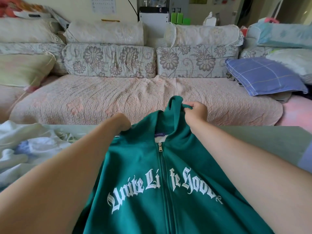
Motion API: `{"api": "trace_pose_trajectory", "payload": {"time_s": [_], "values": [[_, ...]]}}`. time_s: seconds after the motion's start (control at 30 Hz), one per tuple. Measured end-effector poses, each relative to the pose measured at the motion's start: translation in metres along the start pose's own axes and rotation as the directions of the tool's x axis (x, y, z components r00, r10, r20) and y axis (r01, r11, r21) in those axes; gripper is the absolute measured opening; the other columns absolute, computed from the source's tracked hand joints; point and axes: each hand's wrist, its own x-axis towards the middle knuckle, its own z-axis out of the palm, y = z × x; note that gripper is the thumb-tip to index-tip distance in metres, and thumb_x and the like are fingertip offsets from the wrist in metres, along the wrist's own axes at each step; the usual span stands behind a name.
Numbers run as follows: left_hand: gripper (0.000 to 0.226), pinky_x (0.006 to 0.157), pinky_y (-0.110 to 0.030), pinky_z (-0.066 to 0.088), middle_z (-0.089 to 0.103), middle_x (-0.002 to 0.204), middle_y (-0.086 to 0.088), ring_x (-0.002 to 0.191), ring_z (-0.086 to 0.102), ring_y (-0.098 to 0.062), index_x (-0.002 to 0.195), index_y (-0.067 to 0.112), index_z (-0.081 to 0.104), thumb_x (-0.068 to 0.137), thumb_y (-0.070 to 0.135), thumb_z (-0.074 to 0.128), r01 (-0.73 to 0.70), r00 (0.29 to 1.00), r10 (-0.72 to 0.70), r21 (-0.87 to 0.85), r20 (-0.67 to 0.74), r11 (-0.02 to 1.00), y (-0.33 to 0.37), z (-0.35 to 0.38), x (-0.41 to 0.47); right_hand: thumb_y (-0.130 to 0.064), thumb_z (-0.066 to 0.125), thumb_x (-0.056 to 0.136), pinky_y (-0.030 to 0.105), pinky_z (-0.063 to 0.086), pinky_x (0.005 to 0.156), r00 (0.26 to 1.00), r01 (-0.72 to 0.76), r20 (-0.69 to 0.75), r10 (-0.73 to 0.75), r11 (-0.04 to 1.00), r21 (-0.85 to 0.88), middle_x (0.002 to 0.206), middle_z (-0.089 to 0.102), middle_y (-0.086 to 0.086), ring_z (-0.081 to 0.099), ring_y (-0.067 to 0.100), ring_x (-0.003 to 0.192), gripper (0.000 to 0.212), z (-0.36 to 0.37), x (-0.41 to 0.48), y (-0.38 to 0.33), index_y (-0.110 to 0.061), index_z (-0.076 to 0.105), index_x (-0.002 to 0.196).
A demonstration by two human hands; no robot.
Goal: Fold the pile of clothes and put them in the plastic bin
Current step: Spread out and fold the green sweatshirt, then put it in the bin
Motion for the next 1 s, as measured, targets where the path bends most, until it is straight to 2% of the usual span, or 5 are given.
{"api": "trace_pose_trajectory", "payload": {"time_s": [0.17,0.4,0.67,0.8,1.0], "values": [[0.036,0.071,-0.025,0.050,0.066,0.103,-0.013,0.078,0.061,-0.022,0.112,0.007,0.069,0.087,-0.013,0.052,-0.128,0.991,0.089,-0.515,-0.101,0.848,-0.012,-0.036,-0.058,0.019,0.044,0.074,0.028,0.044,0.058,0.968,-0.132,0.242,0.064,0.952,0.277,0.076,0.066,0.002,0.055,0.021,0.070,0.040,-0.041,-0.044,-0.042,-0.019,0.051,0.066],[0.048,0.053,-0.022,0.041,0.058,0.079,0.001,0.063,0.051,-0.014,0.093,0.025,0.062,0.078,-0.017,0.045,-0.299,0.921,0.327,-0.155,0.213,0.942,-0.080,-0.034,-0.158,0.011,0.047,0.064,0.029,0.046,0.063,0.659,0.081,0.746,0.100,0.976,-0.202,0.096,0.070,0.021,0.063,0.023,0.081,0.061,-0.127,-0.118,-0.028,-0.021,0.068,0.113],[0.052,0.100,-0.041,0.034,0.057,0.133,0.003,0.125,0.048,-0.024,0.139,0.034,0.038,0.090,0.023,0.049,-0.259,0.963,0.227,0.263,0.146,0.929,-0.078,-0.012,-0.223,-0.074,0.054,0.066,0.032,0.048,0.088,0.797,0.330,0.604,0.018,0.824,-0.460,0.093,0.071,-0.016,0.065,0.009,0.092,0.046,-0.140,-0.190,-0.025,-0.041,0.071,0.093],[0.061,0.106,-0.043,0.033,0.046,0.144,-0.004,0.133,0.036,-0.029,0.148,0.029,0.030,0.091,0.027,0.052,-0.287,0.958,0.272,0.237,0.096,0.928,-0.062,-0.007,-0.248,-0.027,0.068,0.077,0.034,0.053,0.076,0.779,0.502,0.606,-0.160,0.739,-0.450,0.084,0.068,-0.008,0.063,0.017,0.083,0.007,-0.127,-0.220,-0.030,-0.025,0.067,0.084],[0.066,0.101,-0.042,0.046,0.046,0.146,-0.003,0.132,0.043,-0.020,0.149,0.027,0.026,0.092,0.010,0.053,-0.418,0.908,0.400,-0.209,-0.121,0.884,-0.059,-0.020,-0.287,-0.012,0.064,0.071,0.032,0.045,0.071,0.666,0.666,0.621,-0.413,0.704,-0.247,0.087,0.055,-0.013,0.054,0.012,0.080,0.025,-0.160,-0.263,-0.035,-0.031,0.057,0.085]]}}
